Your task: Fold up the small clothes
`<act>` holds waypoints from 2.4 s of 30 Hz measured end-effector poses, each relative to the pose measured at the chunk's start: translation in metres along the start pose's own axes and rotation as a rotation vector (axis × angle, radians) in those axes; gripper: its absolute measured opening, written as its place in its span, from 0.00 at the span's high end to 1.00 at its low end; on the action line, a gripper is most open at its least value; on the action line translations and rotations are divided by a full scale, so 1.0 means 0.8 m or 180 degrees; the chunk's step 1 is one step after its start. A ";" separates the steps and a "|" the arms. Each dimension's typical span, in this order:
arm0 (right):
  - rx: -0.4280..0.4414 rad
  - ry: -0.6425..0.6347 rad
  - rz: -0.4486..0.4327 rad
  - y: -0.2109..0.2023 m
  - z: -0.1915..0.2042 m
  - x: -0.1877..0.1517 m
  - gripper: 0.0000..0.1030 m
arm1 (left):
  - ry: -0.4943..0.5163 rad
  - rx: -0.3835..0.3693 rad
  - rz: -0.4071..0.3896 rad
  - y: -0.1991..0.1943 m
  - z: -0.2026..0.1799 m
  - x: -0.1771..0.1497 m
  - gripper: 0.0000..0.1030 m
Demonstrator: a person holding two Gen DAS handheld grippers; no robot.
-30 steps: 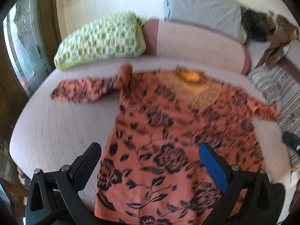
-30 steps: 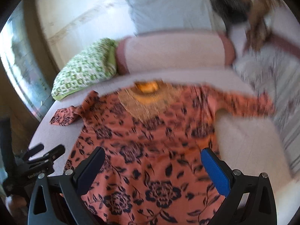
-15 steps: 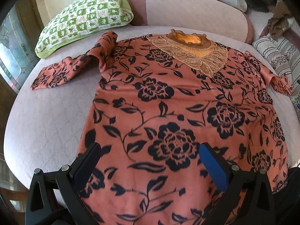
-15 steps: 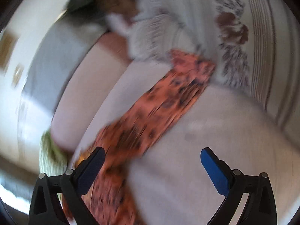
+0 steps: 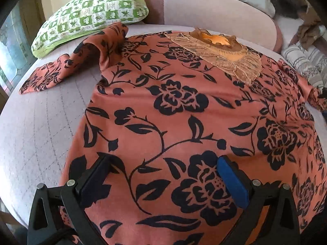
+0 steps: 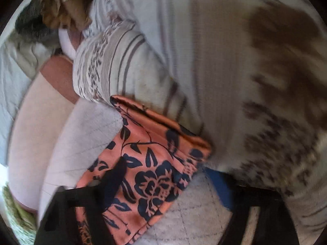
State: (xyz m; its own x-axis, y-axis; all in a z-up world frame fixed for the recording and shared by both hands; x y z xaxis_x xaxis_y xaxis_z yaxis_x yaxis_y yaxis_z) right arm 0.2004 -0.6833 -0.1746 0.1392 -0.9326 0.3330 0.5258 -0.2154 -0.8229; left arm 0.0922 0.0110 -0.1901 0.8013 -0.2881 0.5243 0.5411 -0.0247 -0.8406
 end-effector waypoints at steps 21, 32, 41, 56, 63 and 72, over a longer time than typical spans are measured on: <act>0.2012 -0.2740 0.1535 -0.164 0.367 -0.540 0.01 | -0.0655 -0.0039 -0.0301 -0.054 0.094 -0.019 0.00; 0.1563 -0.1909 0.1028 -0.138 0.229 -0.360 0.01 | -0.0322 -0.0437 -0.0510 -0.014 0.086 0.112 0.09; 0.1106 -0.1598 0.1263 -0.030 0.224 -0.250 0.31 | 0.0287 -0.0377 -0.0189 0.073 0.023 0.180 0.40; 0.0527 -0.2375 0.0588 -0.015 0.259 -0.280 0.33 | 0.0386 -0.0272 -0.0207 0.088 0.021 0.168 0.37; 0.1740 -0.2074 0.1530 -0.120 0.233 -0.333 0.27 | 0.0208 -0.0391 -0.0242 0.084 0.032 0.177 0.37; 0.1431 -0.1903 0.1057 -0.146 0.188 -0.366 0.15 | -0.0146 -0.0491 -0.0719 -0.009 0.088 0.158 0.24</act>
State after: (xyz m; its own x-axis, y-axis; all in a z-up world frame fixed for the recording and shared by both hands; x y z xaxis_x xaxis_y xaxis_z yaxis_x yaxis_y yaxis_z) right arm 0.2245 -0.3411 -0.1064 0.7042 -0.5880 0.3980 0.6469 0.3001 -0.7010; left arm 0.2073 0.0418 -0.1081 0.6774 -0.2153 0.7034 0.6649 -0.2300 -0.7106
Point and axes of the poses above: each gripper's, at about its wrist camera, not at the fingertips, and y roughly the way its jaws point, z to its left, x to its top, the point moved 3 cm from there along y, roughly the way its jaws point, and after that the axes turned 15 degrees about y, right-handed, at the moved point
